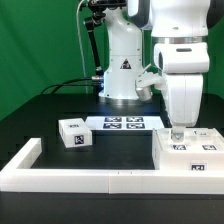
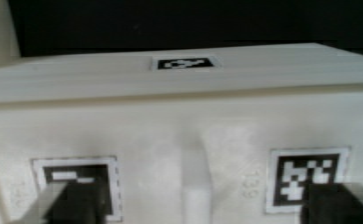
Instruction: Assemble cabinet
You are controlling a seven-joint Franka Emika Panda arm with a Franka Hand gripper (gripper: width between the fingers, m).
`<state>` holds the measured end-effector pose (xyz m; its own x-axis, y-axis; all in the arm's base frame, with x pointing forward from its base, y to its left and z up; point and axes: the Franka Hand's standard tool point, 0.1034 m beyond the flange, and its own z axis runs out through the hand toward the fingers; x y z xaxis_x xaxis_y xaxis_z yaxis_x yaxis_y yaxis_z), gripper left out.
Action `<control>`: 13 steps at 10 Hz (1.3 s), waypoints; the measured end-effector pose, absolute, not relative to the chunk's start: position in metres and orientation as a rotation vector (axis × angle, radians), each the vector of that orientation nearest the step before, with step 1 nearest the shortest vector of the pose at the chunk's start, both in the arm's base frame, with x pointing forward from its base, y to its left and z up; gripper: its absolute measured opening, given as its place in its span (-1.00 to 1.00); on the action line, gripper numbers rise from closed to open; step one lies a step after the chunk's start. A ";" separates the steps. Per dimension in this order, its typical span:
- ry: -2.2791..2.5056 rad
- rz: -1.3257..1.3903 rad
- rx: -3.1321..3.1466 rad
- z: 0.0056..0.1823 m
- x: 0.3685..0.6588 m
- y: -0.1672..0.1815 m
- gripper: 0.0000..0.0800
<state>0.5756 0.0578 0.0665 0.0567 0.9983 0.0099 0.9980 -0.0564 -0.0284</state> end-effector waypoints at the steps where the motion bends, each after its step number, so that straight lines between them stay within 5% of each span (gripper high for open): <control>1: -2.145 0.022 -2.262 0.069 0.571 0.057 0.51; 2: -2.157 0.022 -2.256 0.071 0.568 0.055 0.88; 3: -2.160 0.017 -2.263 0.074 0.563 0.052 0.96; 7: -2.059 -0.141 -2.447 0.092 0.516 0.034 0.99; 10: -1.912 -0.173 -2.539 0.079 0.484 0.029 0.99; 13: -1.852 -0.176 -2.580 0.079 0.485 0.029 0.99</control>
Offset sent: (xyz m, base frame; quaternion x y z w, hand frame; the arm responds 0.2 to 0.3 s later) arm -0.0345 -0.0203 0.0198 -0.0509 -0.0150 0.0309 0.9981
